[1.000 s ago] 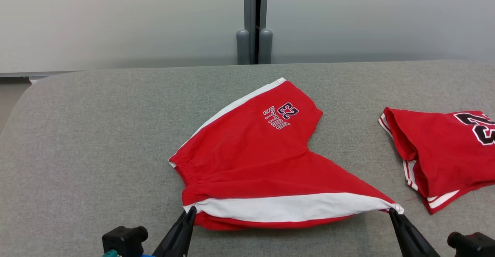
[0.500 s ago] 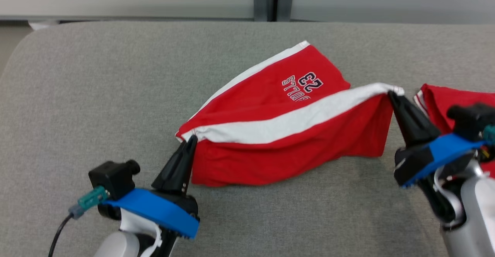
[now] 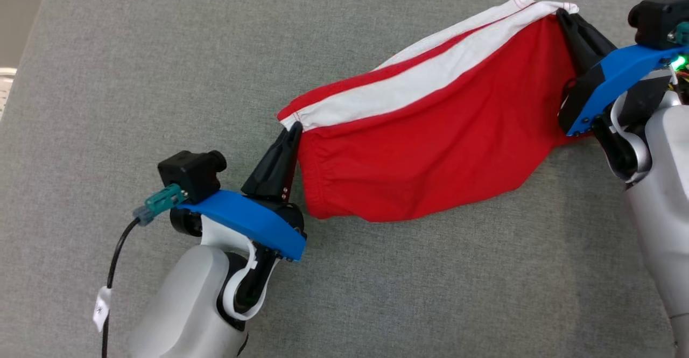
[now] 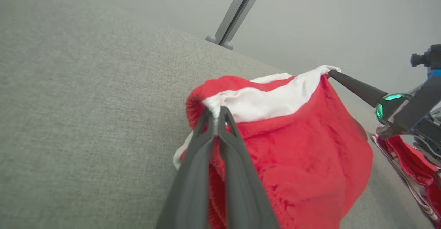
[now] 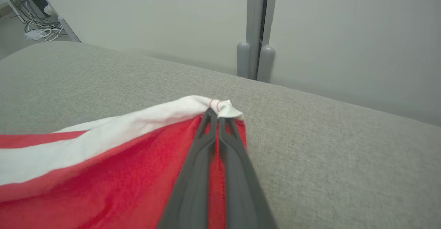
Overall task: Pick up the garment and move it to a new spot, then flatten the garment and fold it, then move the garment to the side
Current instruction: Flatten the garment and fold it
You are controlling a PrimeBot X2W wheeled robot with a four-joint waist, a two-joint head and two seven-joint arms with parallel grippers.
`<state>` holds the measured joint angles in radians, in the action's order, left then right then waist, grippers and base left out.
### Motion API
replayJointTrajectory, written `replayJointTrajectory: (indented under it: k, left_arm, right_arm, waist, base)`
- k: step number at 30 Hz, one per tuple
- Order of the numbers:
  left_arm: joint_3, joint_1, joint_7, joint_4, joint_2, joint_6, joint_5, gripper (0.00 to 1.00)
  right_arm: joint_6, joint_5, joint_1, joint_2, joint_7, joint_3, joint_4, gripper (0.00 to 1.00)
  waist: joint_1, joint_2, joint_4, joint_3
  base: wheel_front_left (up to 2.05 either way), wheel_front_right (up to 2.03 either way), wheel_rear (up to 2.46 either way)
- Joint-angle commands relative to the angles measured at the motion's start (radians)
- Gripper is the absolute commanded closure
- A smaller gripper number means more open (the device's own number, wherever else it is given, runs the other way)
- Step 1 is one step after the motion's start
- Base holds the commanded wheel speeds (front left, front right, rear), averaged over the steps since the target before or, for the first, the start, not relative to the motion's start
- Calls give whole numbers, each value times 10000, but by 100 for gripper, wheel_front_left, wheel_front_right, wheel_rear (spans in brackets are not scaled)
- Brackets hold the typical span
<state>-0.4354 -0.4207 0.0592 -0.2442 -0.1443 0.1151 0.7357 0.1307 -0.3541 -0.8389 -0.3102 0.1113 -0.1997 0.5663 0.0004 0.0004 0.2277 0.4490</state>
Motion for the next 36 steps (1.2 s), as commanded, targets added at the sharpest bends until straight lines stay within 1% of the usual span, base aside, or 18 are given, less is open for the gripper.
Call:
replayJointTrajectory:
  k: [1, 2, 3, 4, 7, 9, 11, 13, 17, 20, 23, 29, 36]
  left_arm:
    - [-125, -268, 5, -165, 56, 85, 45, 100]
    - [-218, -365, 27, -357, 65, 102, 45, 59]
    - [-295, -417, 86, -505, 76, 105, 53, 21]
    - [-364, -457, 151, -637, 92, 111, 87, 0]
    - [-428, -525, 442, -944, -13, 137, -26, 0]
    - [-380, -463, 757, -1090, -72, 17, -208, 0]
    - [-325, -364, 1173, -1135, -234, -241, -554, 0]
    - [-251, -238, 1524, -1079, -361, -592, -945, 0]
    - [59, 1, 1935, -647, -770, -1358, -1809, 0]
    - [341, 260, 2028, -282, -978, -1734, -2248, 0]
    - [567, 553, 2054, 7, -1218, -1979, -2574, 0]
    - [956, 1228, 2061, 376, -1587, -2212, -2888, 0]
    - [1161, 1918, 2064, 570, -1801, -2351, -2884, 0]
  right_arm:
    - [1, 52, -249, -22, -146, -117, 277, 98]
    - [1, 40, -376, 30, -313, -219, 540, 44]
    - [1, 62, -447, 98, -504, -318, 762, 12]
    - [1, 67, -497, 146, -747, -405, 942, 0]
    - [1, 152, -531, 185, -1503, -620, 1438, 0]
    - [1, 275, -433, 218, -2077, -687, 1645, 0]
    - [1, 426, -255, 237, -2664, -651, 1780, 0]
    - [1, 542, -48, 324, -3167, -547, 1743, 0]
    - [1, 876, 530, 566, -3614, -151, 1124, 0]
    - [1, 1046, 1220, 813, -3693, 218, 459, 0]
    - [1, 1223, 1985, 1079, -3708, 583, -307, 0]
    - [1, 1540, 3632, 1565, -3304, 1154, -1904, 0]
    - [1, 1748, 5551, 2006, -2553, 1653, -3846, 0]
  waist:
    - [-4, -4, 135, 124]
    - [-4, -4, 141, 128]
    - [-4, -4, 119, 115]
    - [-4, -4, 93, 105]
    - [-4, -4, -12, 19]
    - [-4, -4, -108, -87]
    - [-4, -4, -229, -250]
    - [-4, -4, -374, -461]
    - [-4, -4, -772, -939]
    - [-4, -4, -1131, -1309]
    - [-4, -4, -1497, -1619]
    - [-4, -4, -2147, -2098]
    - [-4, -4, -2589, -2381]
  base:
    - [0, 0, 0]
    - [0, 0, 0]
    - [0, 0, 0]
    - [0, 0, 0]
    - [0, 0, 0]
    - [0, 0, 0]
    - [0, 0, 0]
    - [0, 0, 0]
    - [0, 0, 0]
    - [0, 0, 0]
    - [0, 0, 0]
    - [0, 0, 0]
    - [0, 0, 0]
